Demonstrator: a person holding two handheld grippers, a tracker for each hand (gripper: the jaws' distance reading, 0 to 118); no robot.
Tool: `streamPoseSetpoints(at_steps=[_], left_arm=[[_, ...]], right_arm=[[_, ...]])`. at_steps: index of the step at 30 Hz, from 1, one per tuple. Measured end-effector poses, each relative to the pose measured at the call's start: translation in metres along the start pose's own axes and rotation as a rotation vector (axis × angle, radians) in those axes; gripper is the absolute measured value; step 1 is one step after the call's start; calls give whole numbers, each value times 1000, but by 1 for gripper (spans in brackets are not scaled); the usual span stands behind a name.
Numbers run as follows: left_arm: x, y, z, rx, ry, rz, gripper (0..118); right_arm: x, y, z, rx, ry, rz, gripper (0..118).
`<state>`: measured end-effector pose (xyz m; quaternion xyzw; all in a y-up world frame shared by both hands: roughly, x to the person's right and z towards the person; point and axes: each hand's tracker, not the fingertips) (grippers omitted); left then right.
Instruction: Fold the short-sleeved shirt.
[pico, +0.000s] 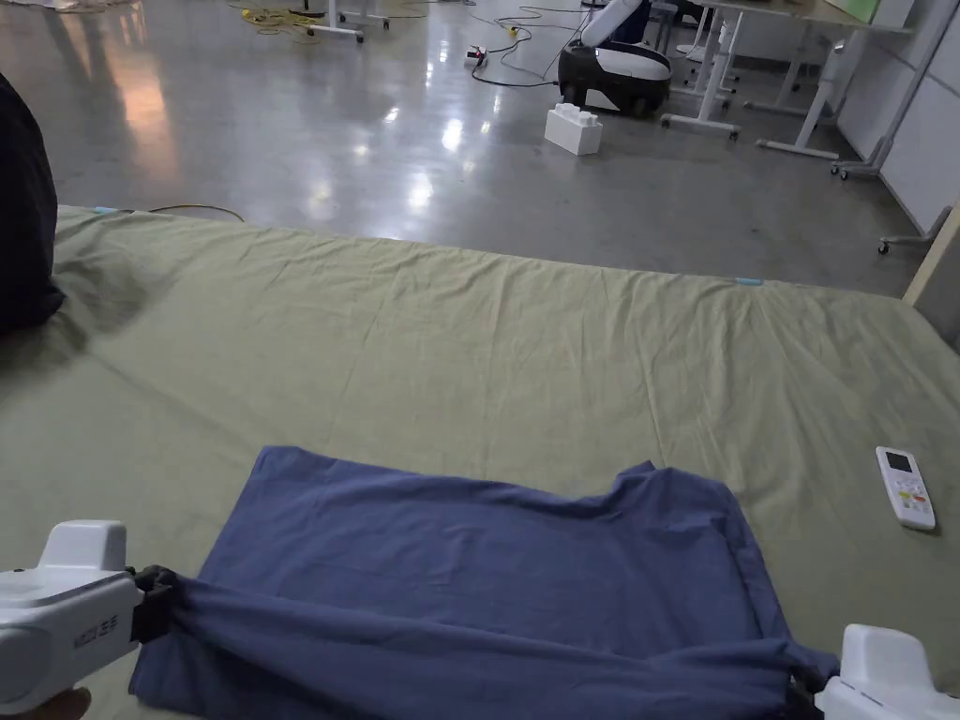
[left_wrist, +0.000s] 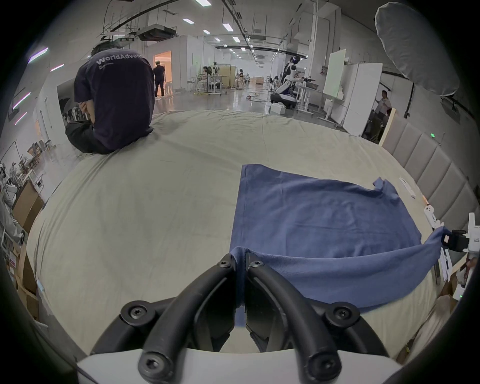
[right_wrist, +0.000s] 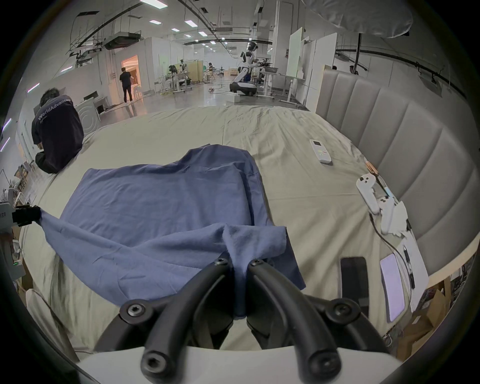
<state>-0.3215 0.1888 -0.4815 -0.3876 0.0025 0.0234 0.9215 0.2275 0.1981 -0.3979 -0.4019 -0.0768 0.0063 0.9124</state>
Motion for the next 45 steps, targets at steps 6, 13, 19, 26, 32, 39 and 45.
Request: streamPoseSetpoints(at_steps=[6,13,19,26,32,39,45], left_arm=[[5,13,-52,-54,9,9,6],[2,13,-105,-120,19,-35,6],[10,9,-102,-113,15,-48,26],[34,4,-46,75,-17,-93,56],[61,-9,22,358,-14,-85,38],[80,-24,90,559,41,-40,5],[82,-30,128,623,12,-40,0]], right_arm=[[1,11,-61,-45,11,-6,7],[0,12,-102,-85,0,36,8],[-4,7,-96,-77,-25,59,31],[-21,9,-27,219,-60,39,79],[-51,2,38,534,-39,17,73],[-78,-4,83,730,-67,33,20],[-81,-12,103,775,-64,-10,0]])
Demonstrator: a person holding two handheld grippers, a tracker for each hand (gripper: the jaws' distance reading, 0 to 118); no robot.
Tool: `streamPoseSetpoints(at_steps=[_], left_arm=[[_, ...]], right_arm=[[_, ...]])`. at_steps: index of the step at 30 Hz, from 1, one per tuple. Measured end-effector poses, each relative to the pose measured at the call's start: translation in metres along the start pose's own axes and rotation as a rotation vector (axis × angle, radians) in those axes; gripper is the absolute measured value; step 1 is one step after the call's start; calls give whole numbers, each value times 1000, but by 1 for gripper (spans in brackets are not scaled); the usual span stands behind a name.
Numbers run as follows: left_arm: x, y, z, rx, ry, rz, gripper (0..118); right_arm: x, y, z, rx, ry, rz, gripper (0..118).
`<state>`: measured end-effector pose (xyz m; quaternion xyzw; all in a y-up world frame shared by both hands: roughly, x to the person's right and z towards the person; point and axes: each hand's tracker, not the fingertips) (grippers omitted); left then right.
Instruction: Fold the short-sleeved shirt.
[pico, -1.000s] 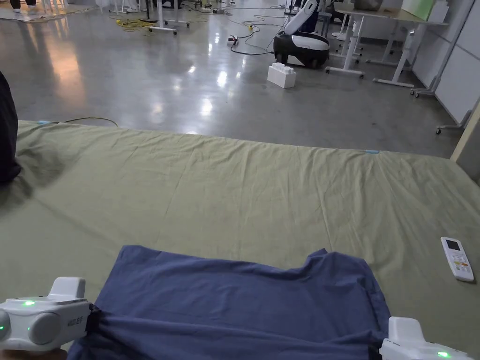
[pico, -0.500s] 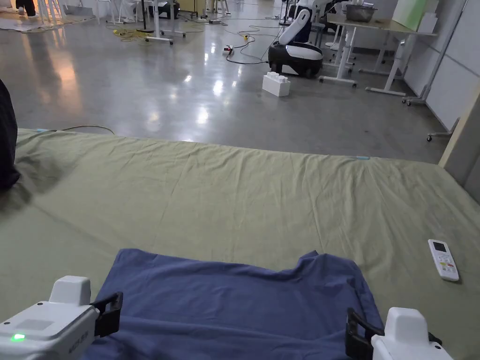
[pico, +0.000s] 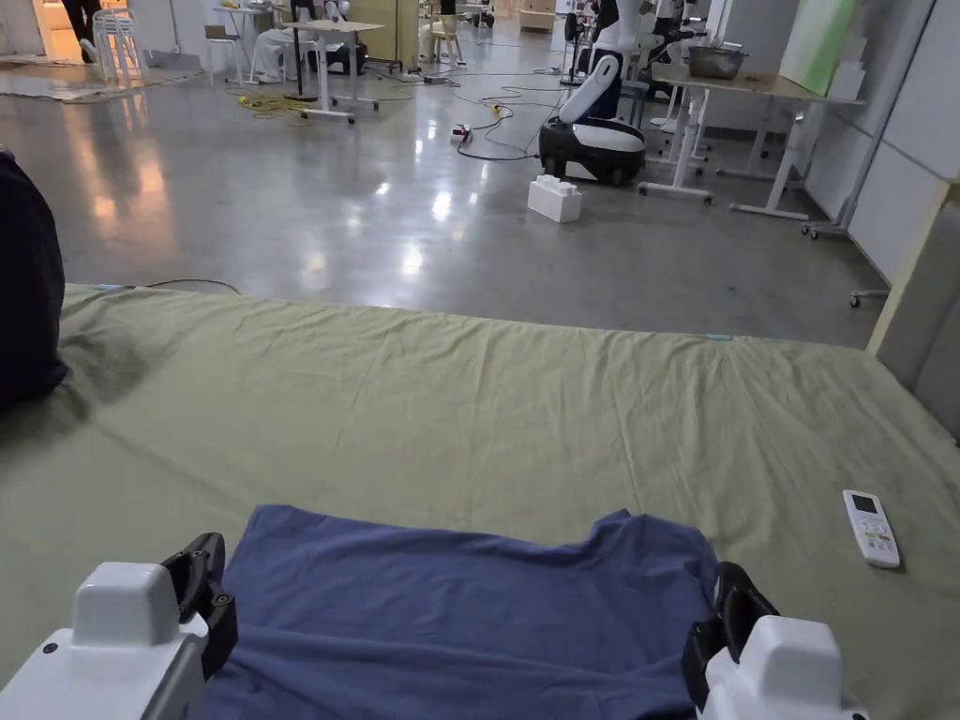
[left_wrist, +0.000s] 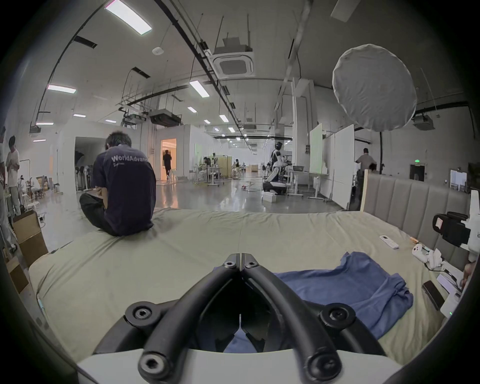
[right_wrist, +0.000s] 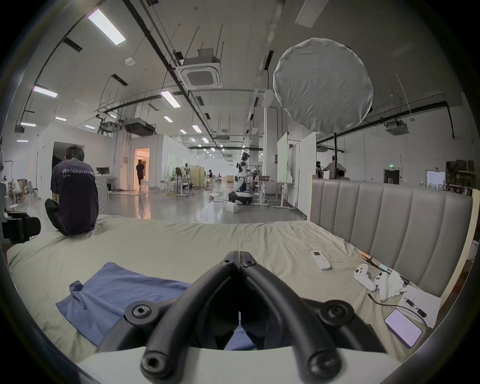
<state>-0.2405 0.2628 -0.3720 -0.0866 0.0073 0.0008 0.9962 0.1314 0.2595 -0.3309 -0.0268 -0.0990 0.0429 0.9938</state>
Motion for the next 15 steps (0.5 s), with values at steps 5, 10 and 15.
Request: streamPoseSetpoints(at_steps=[5,10,15], left_arm=[[-5,3,12,-7,13,-7,0],[-36,-16,-6,-197,39,-19,0],[-76,-54,-50,-497,66,15,5]], right_arm=[[2,3,8,7,-1,4,0],[8,-1,8,-23,1,11,0],[15,-10,4,-81,-1,12,0]])
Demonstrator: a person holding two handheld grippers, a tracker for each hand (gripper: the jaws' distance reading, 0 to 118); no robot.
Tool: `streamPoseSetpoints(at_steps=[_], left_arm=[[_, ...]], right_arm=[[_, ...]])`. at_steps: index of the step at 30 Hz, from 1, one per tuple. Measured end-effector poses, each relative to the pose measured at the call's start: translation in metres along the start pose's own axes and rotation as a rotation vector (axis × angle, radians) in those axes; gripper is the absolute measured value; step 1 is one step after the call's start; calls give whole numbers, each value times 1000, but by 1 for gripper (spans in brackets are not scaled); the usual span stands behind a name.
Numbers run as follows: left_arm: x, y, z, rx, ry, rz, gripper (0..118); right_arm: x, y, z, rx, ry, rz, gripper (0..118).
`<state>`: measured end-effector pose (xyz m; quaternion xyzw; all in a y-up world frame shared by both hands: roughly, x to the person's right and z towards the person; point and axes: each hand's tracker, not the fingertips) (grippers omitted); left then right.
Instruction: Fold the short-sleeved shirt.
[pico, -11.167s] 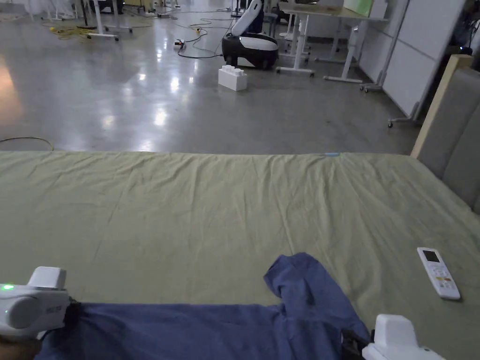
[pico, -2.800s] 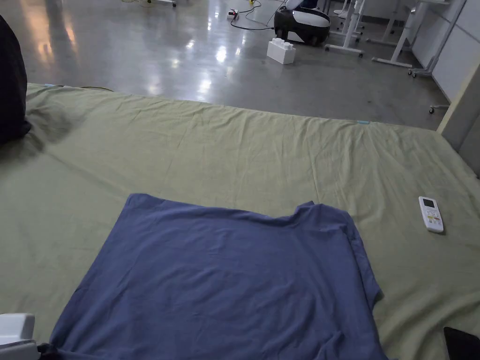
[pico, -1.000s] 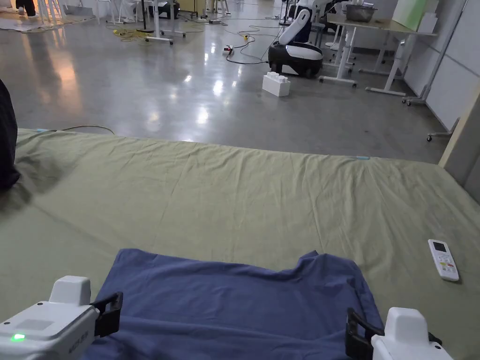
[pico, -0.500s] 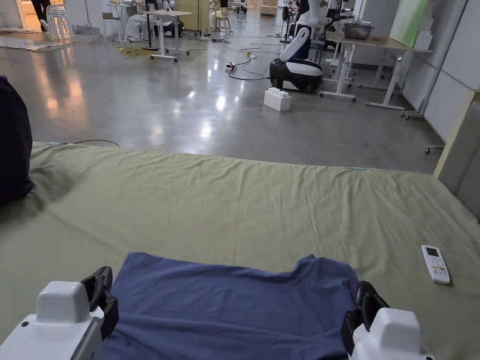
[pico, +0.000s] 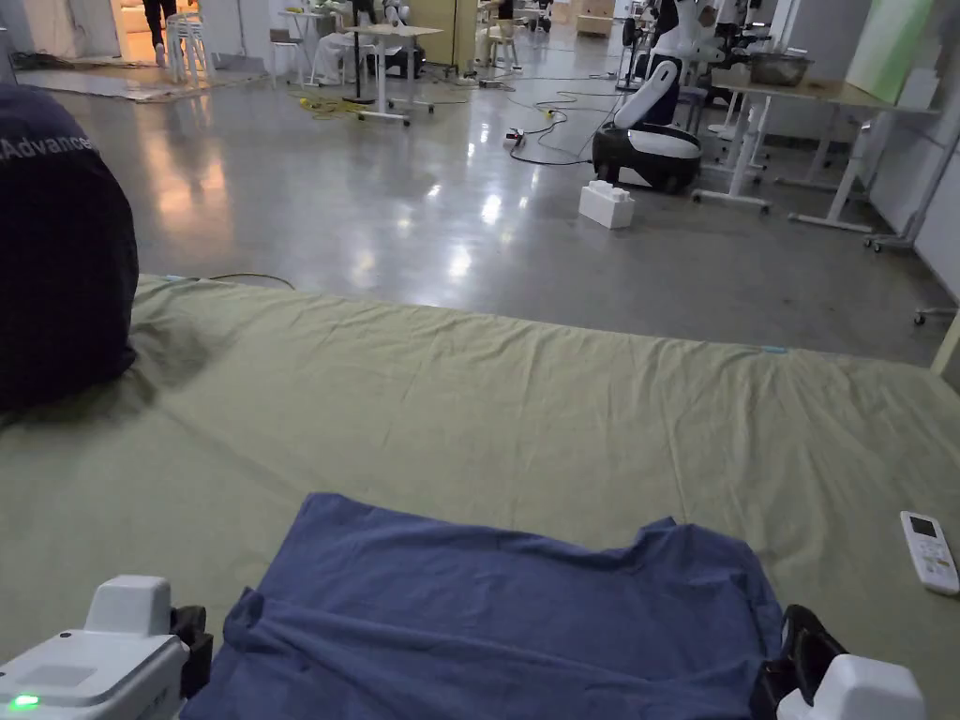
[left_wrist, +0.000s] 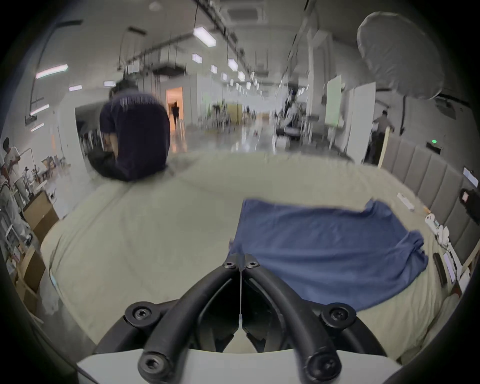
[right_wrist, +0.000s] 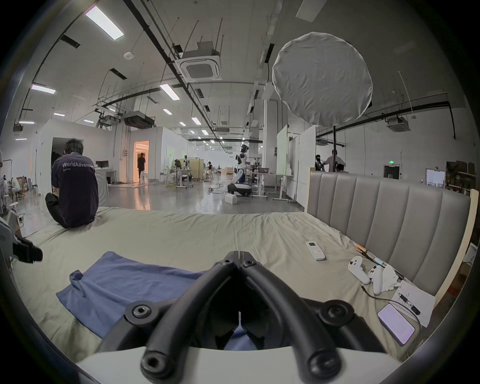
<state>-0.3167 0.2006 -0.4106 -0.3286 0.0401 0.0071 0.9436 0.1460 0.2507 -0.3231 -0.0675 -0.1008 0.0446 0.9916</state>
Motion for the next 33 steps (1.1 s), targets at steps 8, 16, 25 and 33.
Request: streamPoseSetpoints(at_steps=[8,16,25,33], left_arm=[[-20,-13,-81,-283,-66,116,63],[8,-27,-113,-395,8,-29,61],[11,-23,-99,-379,-60,-91,7],[10,-17,-76,-351,-75,-70,7]], right_arm=[[7,-18,-8,-85,-5,9,0],[26,-35,-7,-174,-26,4,0],[80,-61,-34,-466,-21,-77,3],[88,-83,-91,-741,49,-78,73]])
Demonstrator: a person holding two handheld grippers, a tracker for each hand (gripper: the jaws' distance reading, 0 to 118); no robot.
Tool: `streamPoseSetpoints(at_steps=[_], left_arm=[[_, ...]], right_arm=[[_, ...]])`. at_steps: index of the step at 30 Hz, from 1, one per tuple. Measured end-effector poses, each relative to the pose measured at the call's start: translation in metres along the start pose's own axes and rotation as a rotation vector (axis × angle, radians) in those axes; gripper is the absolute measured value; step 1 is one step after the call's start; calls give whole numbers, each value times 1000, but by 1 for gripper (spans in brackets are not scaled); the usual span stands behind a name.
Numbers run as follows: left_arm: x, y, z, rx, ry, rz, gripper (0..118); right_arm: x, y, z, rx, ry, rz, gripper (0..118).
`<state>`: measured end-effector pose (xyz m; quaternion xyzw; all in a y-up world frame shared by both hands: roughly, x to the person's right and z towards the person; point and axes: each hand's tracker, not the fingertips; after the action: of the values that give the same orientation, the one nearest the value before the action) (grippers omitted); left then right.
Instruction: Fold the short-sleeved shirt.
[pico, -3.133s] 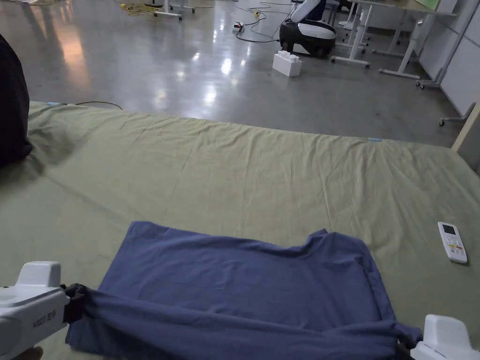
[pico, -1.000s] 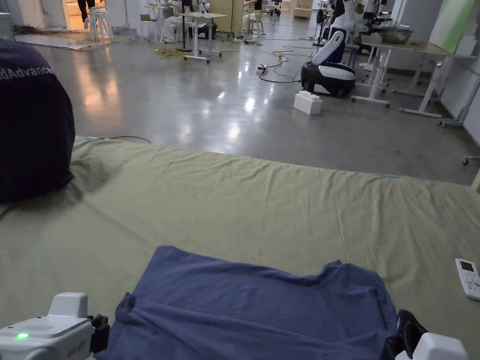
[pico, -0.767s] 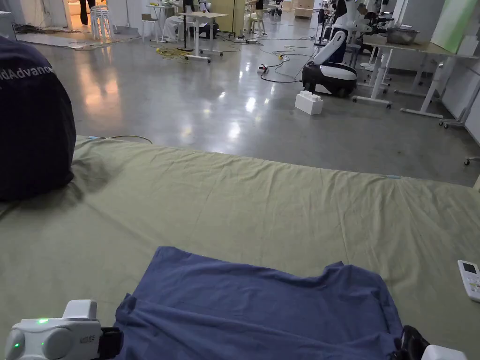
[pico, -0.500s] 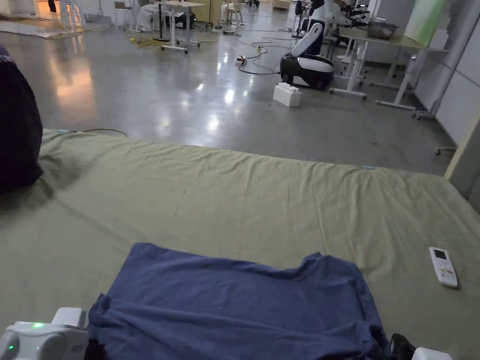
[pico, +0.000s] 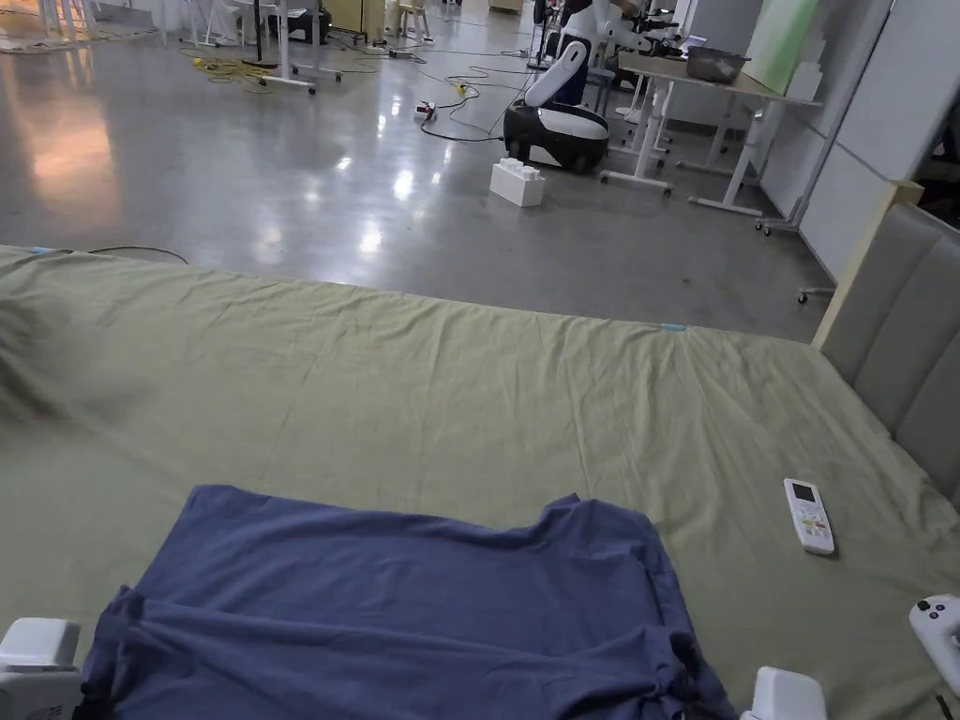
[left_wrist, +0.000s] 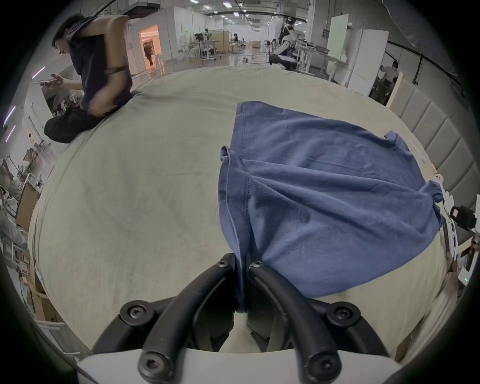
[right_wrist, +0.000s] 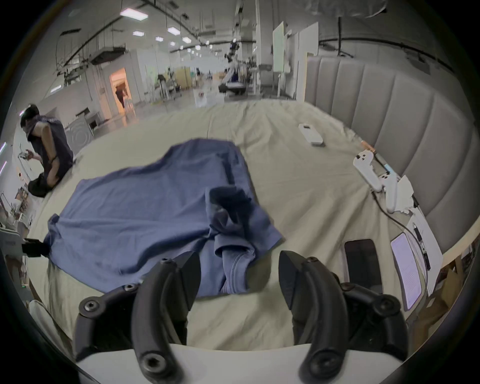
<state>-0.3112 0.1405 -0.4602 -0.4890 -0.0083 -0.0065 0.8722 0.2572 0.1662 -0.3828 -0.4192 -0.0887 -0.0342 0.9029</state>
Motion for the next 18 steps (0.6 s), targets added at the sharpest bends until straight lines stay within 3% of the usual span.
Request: streamPoseSetpoints(at_steps=[4,8,9,10,12,16,18], left_arm=[[3,-2,4,-2,0,-11,7],[4,-3,4,-6,-2,11,7],[3,-3,3,-5,-2,13,7],[3,-4,3,-4,-3,16,7],[4,-6,5,-2,-4,20,7],[6,-10,6,13,-6,21,7],[3,-11,6,41,-6,31,7]], right_arm=[[-7,4,-32,-102,-4,50,79],[-10,-4,-58,-221,2,45,79],[-11,-8,-61,-249,5,63,74],[-14,-13,-61,-262,9,87,61],[-18,-21,-52,-172,-6,117,53],[-23,-26,-51,-176,9,98,16],[-28,-27,-49,-162,0,120,11]])
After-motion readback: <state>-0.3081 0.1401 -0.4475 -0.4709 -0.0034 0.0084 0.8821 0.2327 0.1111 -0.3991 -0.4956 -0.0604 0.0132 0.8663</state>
